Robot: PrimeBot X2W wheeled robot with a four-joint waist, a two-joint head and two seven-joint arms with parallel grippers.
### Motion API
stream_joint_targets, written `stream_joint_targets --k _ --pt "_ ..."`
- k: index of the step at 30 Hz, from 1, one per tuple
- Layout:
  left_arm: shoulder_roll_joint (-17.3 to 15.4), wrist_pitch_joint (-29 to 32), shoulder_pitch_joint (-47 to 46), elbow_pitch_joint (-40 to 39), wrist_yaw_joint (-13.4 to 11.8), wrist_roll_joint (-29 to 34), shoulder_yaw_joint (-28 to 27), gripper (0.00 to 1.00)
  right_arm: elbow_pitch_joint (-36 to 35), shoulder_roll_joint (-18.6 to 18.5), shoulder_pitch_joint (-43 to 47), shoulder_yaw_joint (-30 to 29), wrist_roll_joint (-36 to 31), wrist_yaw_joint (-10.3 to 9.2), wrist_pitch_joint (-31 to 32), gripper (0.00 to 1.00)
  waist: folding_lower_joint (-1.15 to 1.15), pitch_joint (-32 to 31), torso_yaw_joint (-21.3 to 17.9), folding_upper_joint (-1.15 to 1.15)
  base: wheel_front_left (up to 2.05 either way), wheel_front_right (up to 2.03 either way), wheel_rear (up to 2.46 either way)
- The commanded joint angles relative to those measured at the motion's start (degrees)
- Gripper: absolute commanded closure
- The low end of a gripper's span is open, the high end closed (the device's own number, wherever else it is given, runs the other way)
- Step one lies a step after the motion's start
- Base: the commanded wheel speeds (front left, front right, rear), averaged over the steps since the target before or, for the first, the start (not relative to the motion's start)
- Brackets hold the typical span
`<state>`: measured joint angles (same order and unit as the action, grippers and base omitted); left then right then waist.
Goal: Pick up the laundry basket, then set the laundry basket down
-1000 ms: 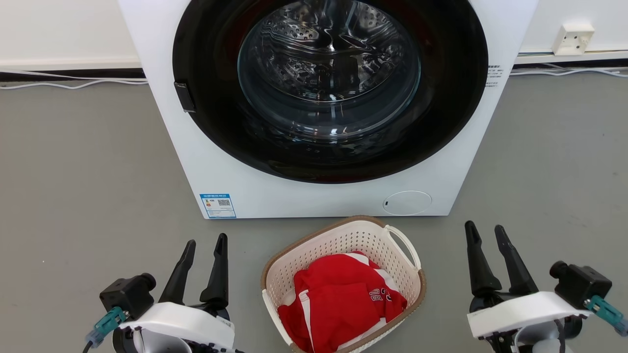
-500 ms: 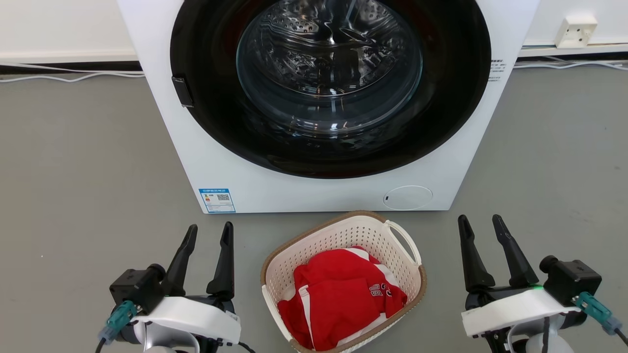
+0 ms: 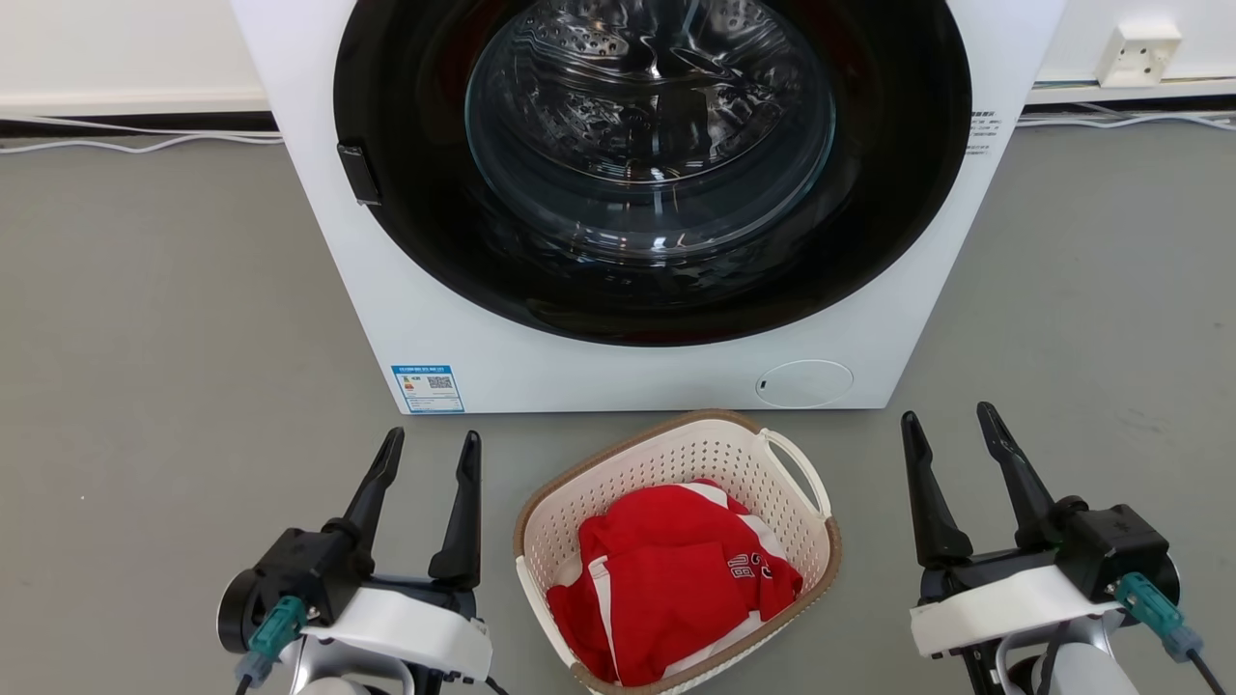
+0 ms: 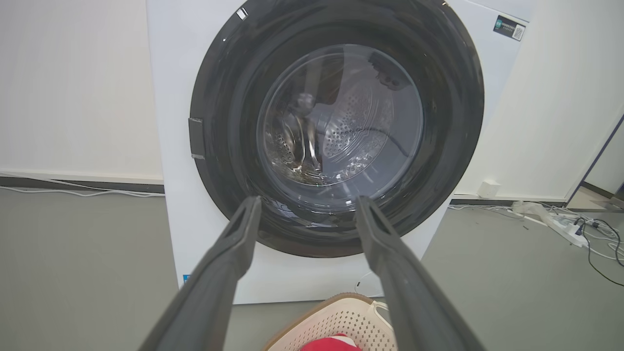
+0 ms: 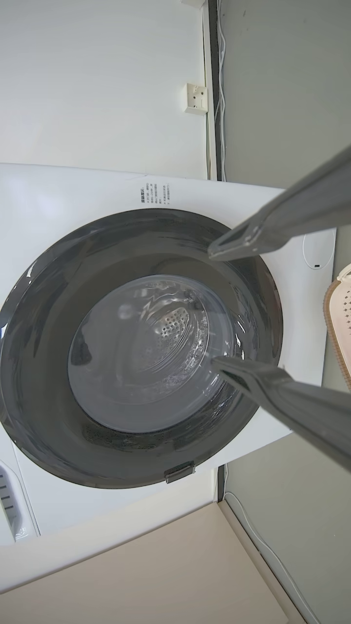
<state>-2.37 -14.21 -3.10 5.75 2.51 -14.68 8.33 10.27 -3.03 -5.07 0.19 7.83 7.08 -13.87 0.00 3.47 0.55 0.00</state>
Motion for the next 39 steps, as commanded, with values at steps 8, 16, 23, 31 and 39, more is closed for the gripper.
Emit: stream_joint_targets --k 8,16,23,31,39 --pt "-0.5 -0.8 -3.6 -1.7 -0.6 1.6 -1.2 0.00 -0.6 0.1 -3.1 1.3 -1.8 0.41 -1.1 0.00 0.00 0.6 -0.1 0.00 0.00 0.00 0.00" --pt "-0.5 -0.8 -3.8 -1.3 -0.6 1.4 -1.3 0.00 -0.5 0.1 -3.2 1.5 -1.5 0.41 -1.1 0.00 0.00 1.1 -0.3 0.00 0.00 0.00 0.00" --pt "-0.5 -0.8 -4.1 0.4 -1.2 0.5 -1.1 0.00 -0.5 0.1 -3.5 1.4 -1.3 0.41 -1.1 0.00 0.00 2.2 -0.5 0.00 0.00 0.00 0.00" --pt "-0.5 -0.8 -6.0 3.7 -1.8 -2.3 -0.8 0.00 -0.8 0.1 -4.7 1.4 -0.7 0.41 -1.1 0.00 0.00 5.9 -1.0 0.00 0.00 0.00 0.00" --pt "-0.5 -0.8 -10.1 11.6 -1.3 -6.7 -0.4 0.00 -1.4 0.1 -6.6 1.6 0.1 0.41 -1.1 0.00 0.00 10.4 -1.9 0.00 0.00 0.00 0.00"
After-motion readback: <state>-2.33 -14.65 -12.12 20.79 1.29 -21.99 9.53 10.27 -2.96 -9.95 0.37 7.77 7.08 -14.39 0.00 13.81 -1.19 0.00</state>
